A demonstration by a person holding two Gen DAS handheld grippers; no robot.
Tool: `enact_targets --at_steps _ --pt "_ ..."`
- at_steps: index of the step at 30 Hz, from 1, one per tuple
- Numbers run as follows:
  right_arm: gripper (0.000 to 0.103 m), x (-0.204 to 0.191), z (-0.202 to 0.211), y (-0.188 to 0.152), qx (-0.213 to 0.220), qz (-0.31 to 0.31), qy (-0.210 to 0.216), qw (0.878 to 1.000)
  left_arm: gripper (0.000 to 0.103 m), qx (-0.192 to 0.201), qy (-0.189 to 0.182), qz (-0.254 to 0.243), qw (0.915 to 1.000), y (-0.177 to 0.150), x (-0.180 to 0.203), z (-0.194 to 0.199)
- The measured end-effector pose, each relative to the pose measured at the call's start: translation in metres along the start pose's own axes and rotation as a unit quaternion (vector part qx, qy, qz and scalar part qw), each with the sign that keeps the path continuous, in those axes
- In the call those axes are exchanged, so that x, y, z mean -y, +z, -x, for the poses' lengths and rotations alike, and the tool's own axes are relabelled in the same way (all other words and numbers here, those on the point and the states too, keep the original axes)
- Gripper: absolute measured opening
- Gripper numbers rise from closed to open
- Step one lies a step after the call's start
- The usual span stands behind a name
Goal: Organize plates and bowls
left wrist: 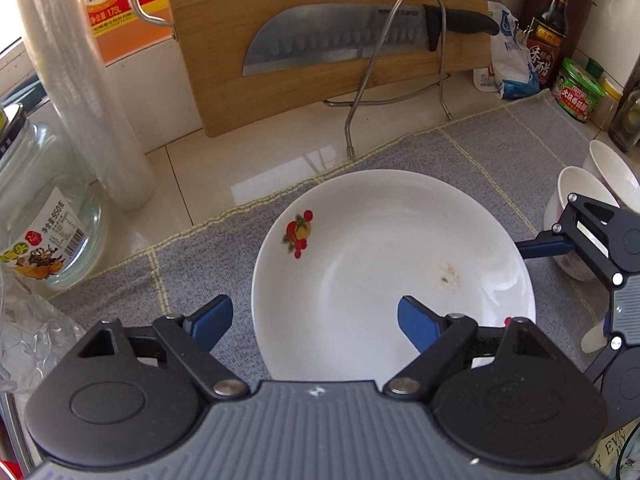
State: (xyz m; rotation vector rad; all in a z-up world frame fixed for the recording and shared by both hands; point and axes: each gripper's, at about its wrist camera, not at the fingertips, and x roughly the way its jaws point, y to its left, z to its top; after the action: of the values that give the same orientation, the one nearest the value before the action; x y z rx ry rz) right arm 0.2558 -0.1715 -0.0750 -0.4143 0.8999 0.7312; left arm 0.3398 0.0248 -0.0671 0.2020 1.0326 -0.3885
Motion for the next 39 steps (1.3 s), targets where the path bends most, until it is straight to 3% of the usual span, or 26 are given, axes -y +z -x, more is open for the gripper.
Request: enact_targets --at_steps 11,28,39 --pt "0.103 0.008 -0.008 0.005 0.009 0.007 0.03 0.999 0.069 -0.033 -0.06 0.001 0.9977 0.012 -0.016 -0.021" --pt "0.103 0.011 -0.01 0.002 0.021 0.002 0.045 0.999 0.064 -0.036 -0.092 0.005 0.9951 0.02 -0.025 -0.027" --pt "0.103 0.009 -0.001 0.003 0.035 0.005 0.047 0.998 0.064 -0.029 -0.086 -0.005 0.9958 0.017 -0.023 -0.021"
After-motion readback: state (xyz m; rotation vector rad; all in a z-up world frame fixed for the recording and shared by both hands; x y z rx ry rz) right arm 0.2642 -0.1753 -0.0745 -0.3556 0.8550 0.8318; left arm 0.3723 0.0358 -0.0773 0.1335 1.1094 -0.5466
